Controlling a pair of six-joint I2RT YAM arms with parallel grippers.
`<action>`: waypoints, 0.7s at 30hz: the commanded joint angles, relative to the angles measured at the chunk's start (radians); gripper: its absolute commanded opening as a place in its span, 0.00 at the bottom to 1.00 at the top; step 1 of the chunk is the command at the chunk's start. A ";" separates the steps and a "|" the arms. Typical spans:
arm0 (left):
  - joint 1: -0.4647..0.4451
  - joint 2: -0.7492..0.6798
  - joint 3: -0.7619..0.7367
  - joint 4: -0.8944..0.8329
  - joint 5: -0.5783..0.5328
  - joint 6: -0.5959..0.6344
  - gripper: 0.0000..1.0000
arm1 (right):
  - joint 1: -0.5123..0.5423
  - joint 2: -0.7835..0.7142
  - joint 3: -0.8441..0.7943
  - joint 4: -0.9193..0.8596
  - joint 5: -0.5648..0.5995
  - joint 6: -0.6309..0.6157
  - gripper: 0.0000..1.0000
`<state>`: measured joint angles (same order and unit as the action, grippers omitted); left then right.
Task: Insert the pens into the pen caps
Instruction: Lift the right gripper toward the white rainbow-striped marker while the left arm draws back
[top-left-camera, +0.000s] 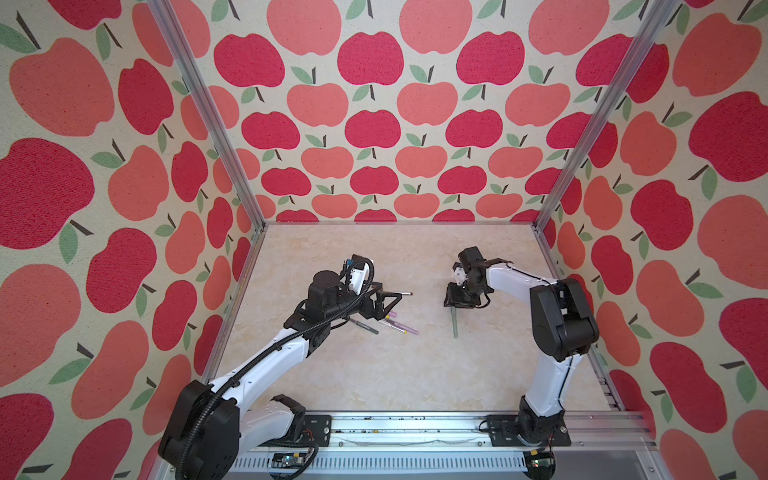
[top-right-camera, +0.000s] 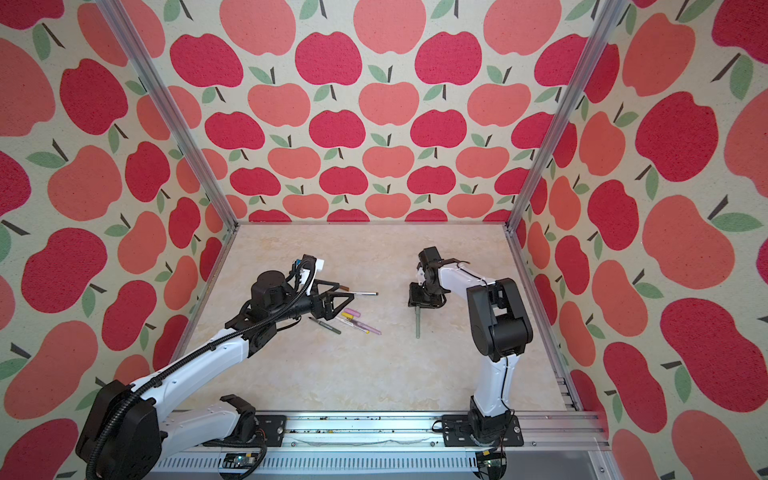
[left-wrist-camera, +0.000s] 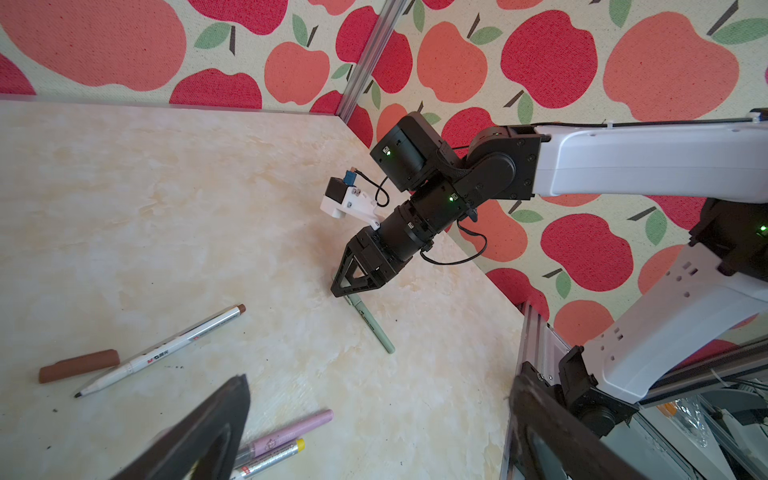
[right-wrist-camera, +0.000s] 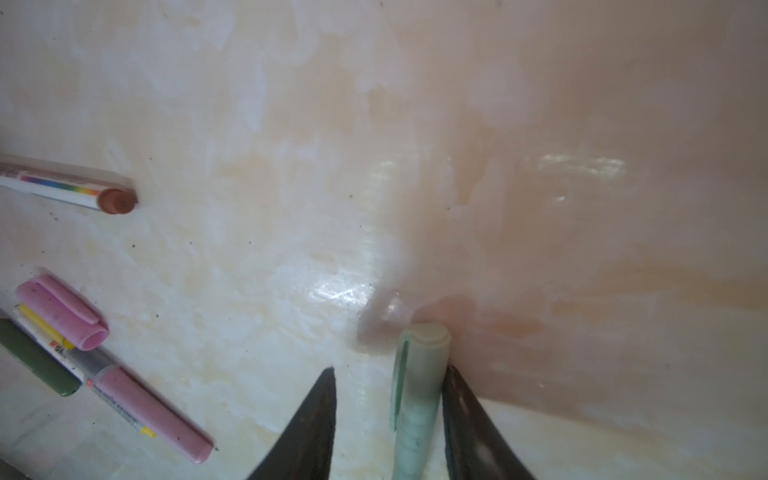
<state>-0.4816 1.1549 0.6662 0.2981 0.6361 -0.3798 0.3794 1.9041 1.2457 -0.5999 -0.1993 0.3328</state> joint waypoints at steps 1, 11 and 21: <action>0.008 0.001 0.007 0.006 -0.002 -0.013 0.99 | 0.007 0.006 0.018 0.001 0.002 -0.012 0.44; 0.026 -0.063 -0.019 -0.072 -0.268 -0.113 0.99 | 0.045 -0.235 0.027 0.029 0.064 -0.073 0.50; 0.261 -0.189 -0.148 0.045 -0.065 -0.337 0.99 | 0.186 -0.198 0.159 -0.016 0.069 -0.218 0.54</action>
<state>-0.2691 0.9848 0.5358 0.3004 0.4885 -0.6197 0.5304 1.6611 1.3640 -0.5808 -0.1448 0.1936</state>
